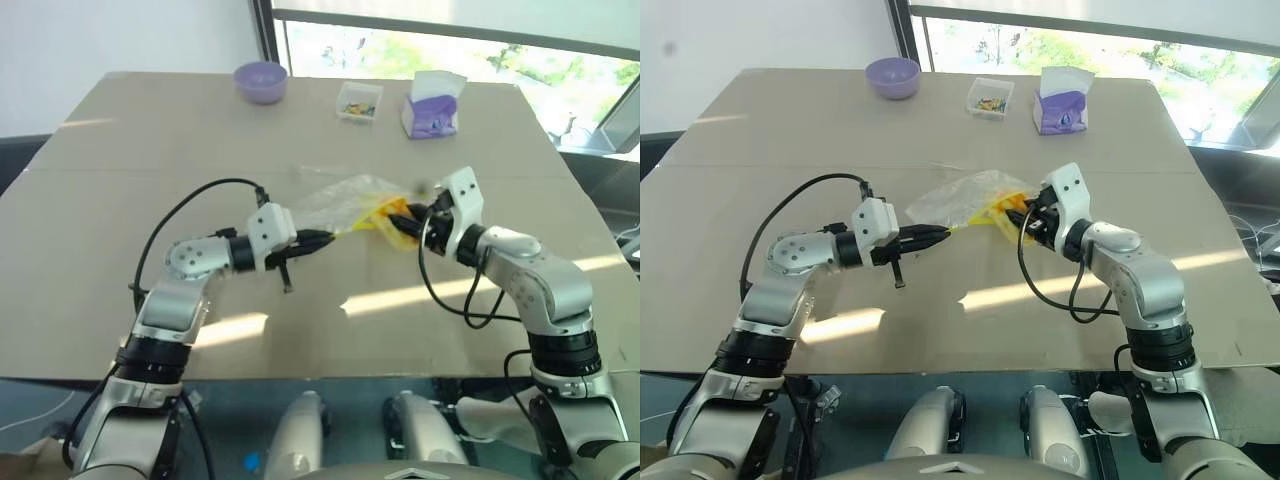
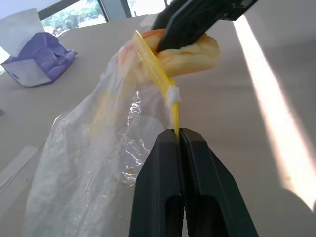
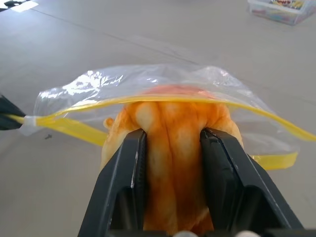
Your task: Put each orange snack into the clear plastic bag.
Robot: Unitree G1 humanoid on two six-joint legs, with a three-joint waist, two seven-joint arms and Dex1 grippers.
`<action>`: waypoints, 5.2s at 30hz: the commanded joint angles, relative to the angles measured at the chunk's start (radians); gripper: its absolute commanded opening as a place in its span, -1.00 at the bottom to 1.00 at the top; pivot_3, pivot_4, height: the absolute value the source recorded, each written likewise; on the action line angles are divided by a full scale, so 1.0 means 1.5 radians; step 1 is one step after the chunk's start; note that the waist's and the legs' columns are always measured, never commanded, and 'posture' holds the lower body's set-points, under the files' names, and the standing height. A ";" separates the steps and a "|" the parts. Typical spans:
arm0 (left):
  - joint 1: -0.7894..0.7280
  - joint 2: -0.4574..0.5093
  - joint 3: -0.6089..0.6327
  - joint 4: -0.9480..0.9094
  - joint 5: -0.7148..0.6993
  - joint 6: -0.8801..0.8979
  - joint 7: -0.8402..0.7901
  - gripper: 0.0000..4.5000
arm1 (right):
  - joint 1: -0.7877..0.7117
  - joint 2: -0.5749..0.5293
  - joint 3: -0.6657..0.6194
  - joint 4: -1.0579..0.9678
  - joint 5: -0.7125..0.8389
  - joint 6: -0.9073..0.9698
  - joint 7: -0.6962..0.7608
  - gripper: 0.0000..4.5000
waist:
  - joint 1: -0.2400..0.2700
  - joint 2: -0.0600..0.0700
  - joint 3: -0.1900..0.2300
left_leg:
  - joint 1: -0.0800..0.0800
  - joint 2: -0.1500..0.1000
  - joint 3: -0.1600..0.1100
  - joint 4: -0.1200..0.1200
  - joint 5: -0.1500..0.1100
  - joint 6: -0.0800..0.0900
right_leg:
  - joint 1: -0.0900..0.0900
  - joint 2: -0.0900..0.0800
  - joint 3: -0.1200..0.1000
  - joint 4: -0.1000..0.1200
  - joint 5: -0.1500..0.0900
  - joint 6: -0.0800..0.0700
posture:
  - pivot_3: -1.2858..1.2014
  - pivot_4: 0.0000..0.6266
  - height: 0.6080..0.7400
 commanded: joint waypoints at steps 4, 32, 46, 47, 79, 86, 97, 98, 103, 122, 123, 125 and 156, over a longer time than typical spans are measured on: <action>-0.003 0.009 0.007 -0.013 -0.008 -0.046 -0.016 -1.00 | -0.021 -0.042 0.062 -0.013 -0.043 -0.032 0.022 -0.26 | 0.000 0.000 0.000 | 0.000 0.000 0.000 0.000 0.000 0.000 | 0.000 0.000 0.000 0.000 0.000 0.000 | 0.03 -0.52 0.89; -0.010 0.004 -0.007 -0.002 -0.007 -0.085 -0.046 -1.00 | -0.046 0.063 0.061 0.133 -0.072 -0.102 -0.027 -0.26 | 0.000 0.001 0.000 | 0.000 0.000 0.000 0.000 0.000 0.000 | 0.000 0.000 0.000 0.000 0.000 0.000 | 0.03 -0.52 0.89; -0.029 -0.024 0.014 0.019 -0.019 -0.027 0.025 -1.00 | -0.040 0.069 0.078 0.123 -0.099 -0.206 0.006 0.73 | 0.000 0.001 0.001 | 0.000 0.000 0.001 -0.001 0.000 0.000 | -0.001 0.000 0.001 0.000 0.000 0.000 | 0.03 -0.52 0.89; -0.039 -0.029 0.020 0.034 -0.015 -0.014 0.043 -1.00 | -0.032 0.065 0.074 0.113 -0.101 -0.217 0.007 0.92 | 0.000 0.001 0.001 | 0.000 0.000 0.001 -0.001 0.000 0.000 | -0.001 0.000 0.001 0.000 0.000 0.000 | 0.03 -0.52 0.89; -0.077 -0.034 0.061 0.009 -0.070 0.137 0.099 -1.00 | -0.007 -0.053 0.146 0.249 -0.439 -0.602 -0.060 0.92 | 0.000 0.001 0.001 | 0.000 0.000 0.002 0.000 0.000 0.000 | -0.001 0.001 0.002 0.000 0.000 0.000 | 0.03 -0.52 0.89; -0.067 -0.030 0.064 0.000 -0.070 0.139 0.101 -1.00 | -0.002 -0.046 0.140 0.244 -0.399 -0.610 -0.019 0.69 | 0.000 0.001 0.001 | 0.000 0.000 0.002 0.000 0.000 0.000 | -0.001 0.000 0.002 0.000 0.000 0.000 | 0.03 -0.52 0.89; -0.063 -0.027 0.067 -0.003 -0.073 0.129 0.093 -1.00 | -0.012 -0.059 0.143 0.274 -0.415 -0.632 -0.012 -0.82 | 0.000 0.001 0.001 | 0.000 0.000 0.002 0.000 0.000 0.000 | -0.001 0.000 0.002 0.000 0.000 0.000 | 0.03 -0.52 0.89; -0.063 -0.026 0.068 -0.002 -0.074 0.128 0.092 -1.00 | -0.013 -0.059 0.143 0.277 -0.416 -0.633 -0.012 -0.82 | 0.000 0.001 0.001 | 0.000 0.000 0.002 0.000 0.000 0.000 | -0.001 0.000 0.002 0.000 0.000 0.000 | 0.03 -0.52 0.89; -0.067 -0.028 0.071 0.002 -0.075 0.122 0.092 -1.00 | -0.016 -0.061 0.137 0.288 -0.421 -0.630 -0.021 -0.92 | 0.000 0.001 0.001 | 0.000 0.000 0.002 0.000 0.000 0.000 | -0.001 0.001 0.002 0.000 0.000 0.000 | 0.03 -0.52 0.89; -0.159 -0.056 0.180 0.050 -0.227 0.327 0.157 -1.00 | 0.041 -0.108 0.071 0.155 -0.374 -0.571 0.032 0.06 | -0.001 0.001 0.001 | 0.000 0.000 0.001 0.001 0.000 0.000 | -0.001 0.000 0.001 0.001 0.000 0.000 | 0.03 -0.52 0.89; -0.156 -0.052 0.178 0.046 -0.229 0.334 0.149 -1.00 | 0.038 -0.113 0.066 0.147 -0.371 -0.568 0.036 0.06 | -0.002 0.001 0.001 | 0.000 0.000 0.001 0.001 0.000 0.000 | -0.001 0.000 0.001 0.001 0.000 0.000 | 0.03 -0.52 0.89; -0.147 -0.047 0.168 0.036 -0.224 0.334 0.139 -1.00 | 0.035 -0.119 0.063 0.132 -0.365 -0.561 0.045 0.06 | -0.001 0.001 0.001 | 0.000 0.000 0.001 0.001 0.000 0.000 | -0.001 0.000 0.002 0.001 0.000 0.000 | 0.03 -0.52 0.89; -0.120 -0.050 0.151 -0.011 -0.223 0.333 0.135 -1.00 | -0.027 -0.030 0.121 0.157 -0.309 -0.421 0.093 0.06 | 0.000 0.001 0.001 | 0.000 0.000 0.001 0.002 0.000 0.000 | 0.000 0.000 0.001 0.001 0.000 0.000 | 0.03 -0.52 0.89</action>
